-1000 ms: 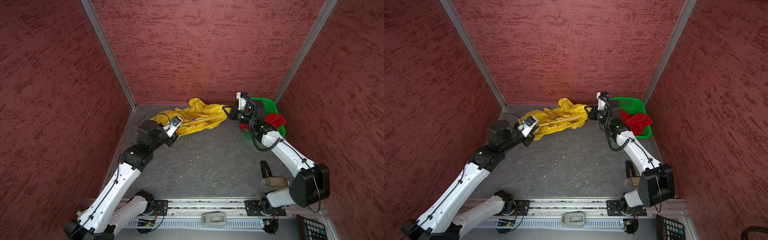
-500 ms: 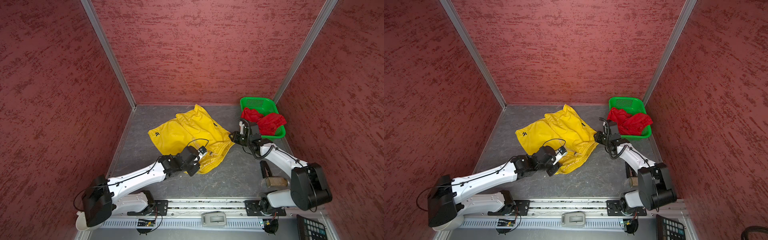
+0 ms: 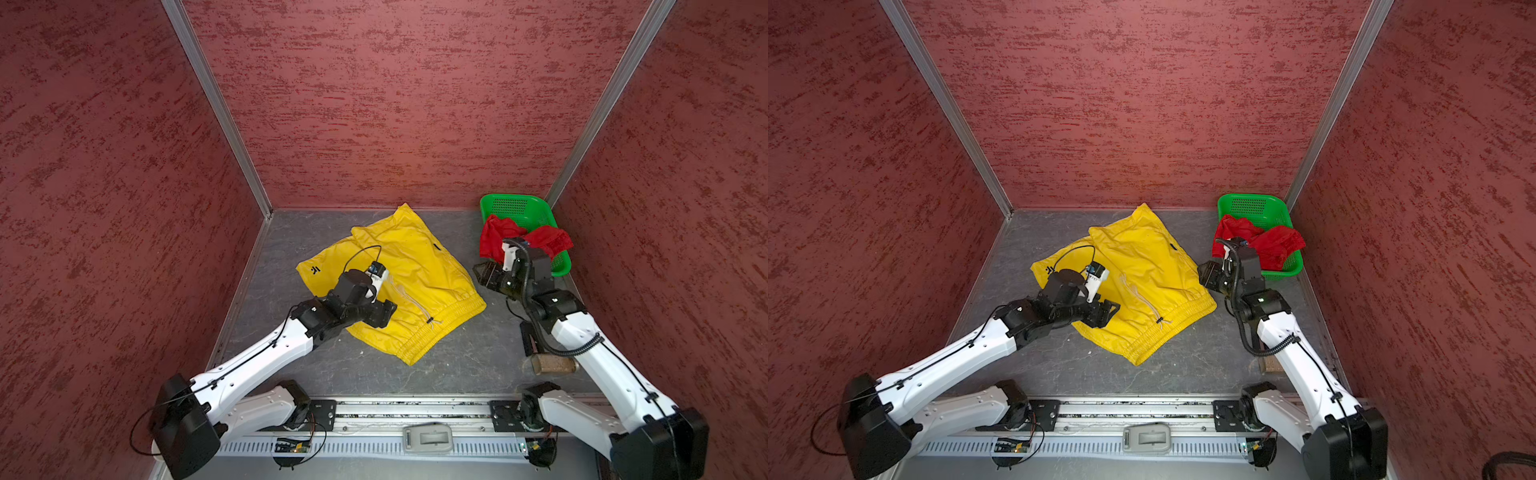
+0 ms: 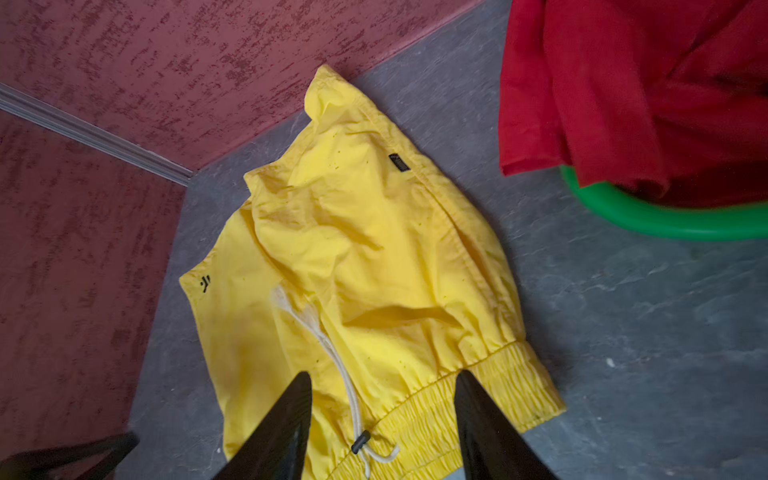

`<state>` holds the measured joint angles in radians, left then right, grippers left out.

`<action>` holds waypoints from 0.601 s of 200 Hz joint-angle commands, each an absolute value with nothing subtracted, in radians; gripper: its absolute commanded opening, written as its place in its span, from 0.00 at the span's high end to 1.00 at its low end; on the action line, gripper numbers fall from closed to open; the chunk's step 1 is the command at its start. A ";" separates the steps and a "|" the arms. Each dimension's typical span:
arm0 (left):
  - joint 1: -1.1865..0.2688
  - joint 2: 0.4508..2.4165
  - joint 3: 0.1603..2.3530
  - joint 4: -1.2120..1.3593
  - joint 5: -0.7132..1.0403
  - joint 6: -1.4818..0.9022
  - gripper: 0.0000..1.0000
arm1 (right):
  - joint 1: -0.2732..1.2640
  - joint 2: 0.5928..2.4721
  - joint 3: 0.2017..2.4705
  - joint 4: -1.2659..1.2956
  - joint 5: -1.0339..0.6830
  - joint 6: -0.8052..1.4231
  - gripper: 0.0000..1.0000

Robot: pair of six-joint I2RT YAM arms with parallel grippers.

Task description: Fold and stack the shorts

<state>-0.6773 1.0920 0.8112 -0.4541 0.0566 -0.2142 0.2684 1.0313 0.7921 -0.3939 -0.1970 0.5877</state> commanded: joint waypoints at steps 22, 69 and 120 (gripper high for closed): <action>-0.597 1.262 0.765 -0.379 0.150 -0.386 0.38 | 0.335 1.183 0.636 -0.160 -0.292 0.773 0.45; -0.685 1.437 0.746 -0.396 0.140 -0.418 0.52 | 0.444 1.398 0.638 -0.080 -0.235 0.832 0.48; -0.784 1.486 0.708 -0.434 0.100 -0.416 0.60 | 0.454 1.575 0.661 -0.012 -0.160 0.829 0.51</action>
<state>-0.7502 1.4815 0.7147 -0.4107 0.1249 -0.4114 0.4492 1.4986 0.6315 -0.0620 -0.2314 0.8055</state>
